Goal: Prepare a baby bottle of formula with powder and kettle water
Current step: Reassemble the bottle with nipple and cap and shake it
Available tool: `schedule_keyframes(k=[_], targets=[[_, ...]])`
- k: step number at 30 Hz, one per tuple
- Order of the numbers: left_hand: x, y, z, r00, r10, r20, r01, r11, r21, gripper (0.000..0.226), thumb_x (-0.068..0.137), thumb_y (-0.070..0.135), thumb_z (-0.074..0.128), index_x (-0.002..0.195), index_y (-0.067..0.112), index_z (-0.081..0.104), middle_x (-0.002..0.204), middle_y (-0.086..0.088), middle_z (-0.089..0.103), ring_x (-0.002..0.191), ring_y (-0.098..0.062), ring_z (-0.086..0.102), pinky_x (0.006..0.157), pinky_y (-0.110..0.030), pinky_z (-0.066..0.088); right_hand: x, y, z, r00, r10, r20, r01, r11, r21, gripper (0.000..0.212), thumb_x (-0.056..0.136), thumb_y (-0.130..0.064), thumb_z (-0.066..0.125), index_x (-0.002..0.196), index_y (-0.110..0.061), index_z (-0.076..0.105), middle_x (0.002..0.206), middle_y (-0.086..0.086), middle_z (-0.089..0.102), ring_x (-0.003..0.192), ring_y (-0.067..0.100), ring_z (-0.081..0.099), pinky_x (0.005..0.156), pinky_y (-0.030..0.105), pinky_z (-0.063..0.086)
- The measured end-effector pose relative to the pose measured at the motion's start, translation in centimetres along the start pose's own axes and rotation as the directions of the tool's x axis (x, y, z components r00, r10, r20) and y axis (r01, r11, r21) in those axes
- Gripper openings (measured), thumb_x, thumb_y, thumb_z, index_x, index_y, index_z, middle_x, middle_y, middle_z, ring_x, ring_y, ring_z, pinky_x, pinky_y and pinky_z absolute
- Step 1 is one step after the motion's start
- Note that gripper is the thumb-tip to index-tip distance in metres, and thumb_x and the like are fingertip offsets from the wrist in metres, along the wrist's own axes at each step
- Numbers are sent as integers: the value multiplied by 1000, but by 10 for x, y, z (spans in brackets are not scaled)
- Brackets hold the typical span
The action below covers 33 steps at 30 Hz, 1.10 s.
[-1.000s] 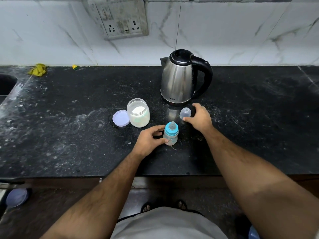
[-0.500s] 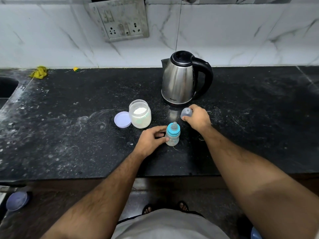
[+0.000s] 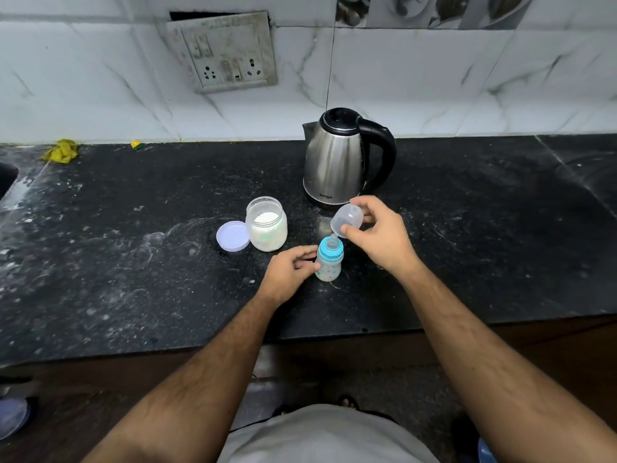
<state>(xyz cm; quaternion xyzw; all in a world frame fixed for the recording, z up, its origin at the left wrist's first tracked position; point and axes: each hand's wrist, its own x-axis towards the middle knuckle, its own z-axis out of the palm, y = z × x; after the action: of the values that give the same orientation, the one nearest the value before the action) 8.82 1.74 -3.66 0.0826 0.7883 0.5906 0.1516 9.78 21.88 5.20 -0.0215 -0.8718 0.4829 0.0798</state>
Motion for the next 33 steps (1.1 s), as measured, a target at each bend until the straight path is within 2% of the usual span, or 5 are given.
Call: schedule_keyframes(k=[4, 7, 12, 23, 33], targets=[[-1, 0, 1, 1000, 3, 8, -3, 1000, -16, 47, 87, 8, 72, 132, 15, 62, 125, 0, 69, 110, -6, 67, 104, -39, 51, -18, 6, 12, 998, -55, 21, 57, 993, -100, 47, 77, -23, 75, 122, -28, 61, 114, -8, 66, 101, 7, 64, 83, 32, 56], [-2, 1, 1, 1000, 3, 7, -3, 1000, -27, 46, 87, 9, 72, 132, 16, 62, 124, 0, 70, 108, -7, 68, 103, -39, 52, -22, 8, 18, 995, -82, 57, 92, 979, -183, 55, 81, -19, 74, 133, -23, 57, 126, -6, 63, 112, 9, 59, 92, 29, 51], [-4, 3, 1, 1000, 5, 7, -5, 999, -39, 46, 88, 9, 71, 132, 16, 62, 124, 1, 69, 106, -5, 69, 102, -37, 52, -22, 10, 26, 984, -118, 136, 154, 942, -299, 53, 82, -16, 73, 133, -17, 57, 134, -1, 60, 120, 13, 55, 97, 25, 45], [-5, 2, 2, 1000, 11, 3, -11, 999, -38, 45, 88, 8, 71, 132, 16, 62, 123, 2, 70, 106, -4, 69, 101, -36, 53, -19, 15, 29, 983, -85, 164, 143, 912, -384, 56, 84, -20, 74, 137, -19, 56, 133, 3, 61, 121, 17, 57, 105, 32, 44], [-5, -1, 6, 999, 0, -38, -2, 999, -53, 42, 89, 8, 71, 129, 18, 64, 117, 4, 72, 97, -2, 70, 87, -23, 57, -15, 16, 29, 982, -95, 162, 153, 907, -393, 57, 81, -19, 79, 134, -16, 60, 128, 6, 64, 117, 20, 60, 105, 35, 46]])
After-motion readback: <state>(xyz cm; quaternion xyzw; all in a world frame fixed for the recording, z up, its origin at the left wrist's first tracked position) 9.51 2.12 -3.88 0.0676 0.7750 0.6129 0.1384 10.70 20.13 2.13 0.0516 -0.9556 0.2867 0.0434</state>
